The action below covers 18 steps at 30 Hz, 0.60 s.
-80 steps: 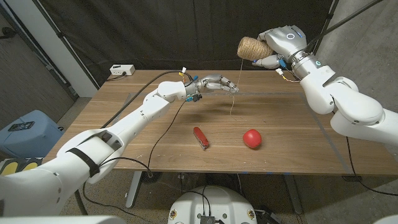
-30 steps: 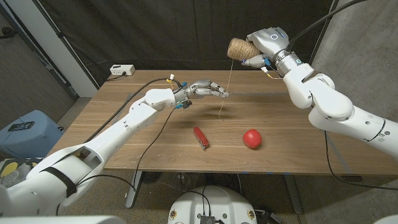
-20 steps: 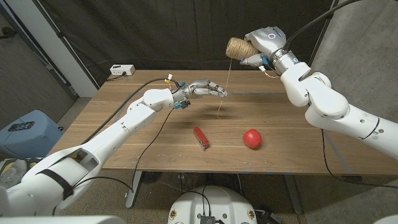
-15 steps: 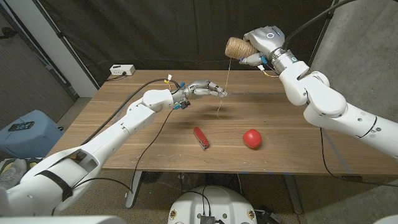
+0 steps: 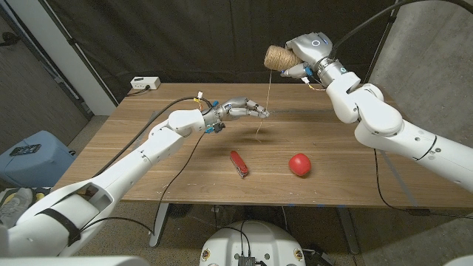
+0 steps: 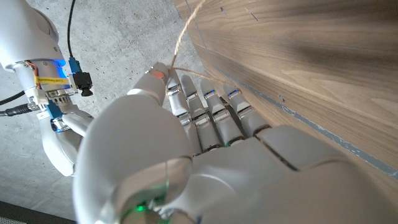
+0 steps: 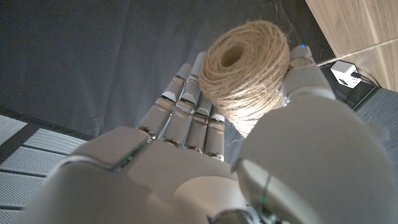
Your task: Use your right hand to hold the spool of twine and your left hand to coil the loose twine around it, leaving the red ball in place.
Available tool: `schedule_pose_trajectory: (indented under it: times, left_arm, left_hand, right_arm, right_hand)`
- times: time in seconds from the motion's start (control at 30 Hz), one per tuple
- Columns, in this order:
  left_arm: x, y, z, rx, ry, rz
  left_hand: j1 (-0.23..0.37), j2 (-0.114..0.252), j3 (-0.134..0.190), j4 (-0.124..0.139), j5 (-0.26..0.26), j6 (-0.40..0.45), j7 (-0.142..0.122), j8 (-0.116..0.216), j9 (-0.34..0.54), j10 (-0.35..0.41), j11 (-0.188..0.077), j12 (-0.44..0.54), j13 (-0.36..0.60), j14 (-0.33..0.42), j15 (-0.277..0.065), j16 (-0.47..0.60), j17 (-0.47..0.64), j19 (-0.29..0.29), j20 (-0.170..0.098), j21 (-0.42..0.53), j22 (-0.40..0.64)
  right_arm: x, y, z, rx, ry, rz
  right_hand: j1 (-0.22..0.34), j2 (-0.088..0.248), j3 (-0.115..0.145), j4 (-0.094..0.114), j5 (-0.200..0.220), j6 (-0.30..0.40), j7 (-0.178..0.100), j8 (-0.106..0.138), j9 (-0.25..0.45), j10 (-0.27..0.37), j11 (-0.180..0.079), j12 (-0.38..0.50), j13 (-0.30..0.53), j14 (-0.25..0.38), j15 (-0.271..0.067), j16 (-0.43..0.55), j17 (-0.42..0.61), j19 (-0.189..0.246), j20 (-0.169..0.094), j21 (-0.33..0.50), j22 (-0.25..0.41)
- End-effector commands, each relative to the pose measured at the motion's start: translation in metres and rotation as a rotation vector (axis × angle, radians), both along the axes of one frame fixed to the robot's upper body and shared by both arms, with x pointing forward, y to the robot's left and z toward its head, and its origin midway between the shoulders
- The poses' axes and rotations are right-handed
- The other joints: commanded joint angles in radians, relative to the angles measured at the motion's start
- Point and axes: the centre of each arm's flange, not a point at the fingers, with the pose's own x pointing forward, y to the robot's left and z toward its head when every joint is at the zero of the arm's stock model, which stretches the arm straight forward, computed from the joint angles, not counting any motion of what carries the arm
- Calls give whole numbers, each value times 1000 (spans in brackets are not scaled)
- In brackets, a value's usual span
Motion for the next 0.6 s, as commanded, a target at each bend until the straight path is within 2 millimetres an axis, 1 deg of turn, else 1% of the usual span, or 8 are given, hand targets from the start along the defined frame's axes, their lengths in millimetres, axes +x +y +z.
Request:
schedule_pose_trajectory:
  times: [0.03, 0.43, 0.6]
  left_arm:
    - [-10, 5, -6, -8, 7, -2]
    - [-22, 7, -11, -21, 11, -12]
    - [-28, 3, -13, -21, 14, -27]
  left_hand:
    - [1, 1, -1, 2, -2, -8, 0, -2, 0, -4, -1, 0, 2, 0, 0, -1, 3, -5, 2, 3, 3]
    - [1, 0, -2, 2, -3, -7, 0, -2, 0, -4, -2, 0, 2, -3, 2, -2, 4, -6, 1, 3, 3]
    - [2, 1, -2, 1, -3, -7, 1, -2, 0, -4, -1, -1, 3, -3, 2, -1, 4, -7, 1, 3, 3]
  right_arm:
    - [16, 8, -4, 13, 18, 2]
    - [30, 14, -5, 24, 29, 1]
    - [35, 13, -5, 30, 35, -9]
  right_hand:
    - [148, 155, 0, 2, 7, 139, -133, 6, 4, 84, -83, 4, 5, 2, -108, -4, 4, 4, -4, 1, 2]
    - [151, 153, 0, 0, 7, 138, -133, 6, 3, 86, -85, 3, 4, 4, -109, -4, 4, 5, -5, 1, 2]
    - [150, 155, 0, 2, 7, 137, -134, 6, 3, 83, -84, 2, 5, 5, -108, -4, 5, 4, -4, 1, 2]
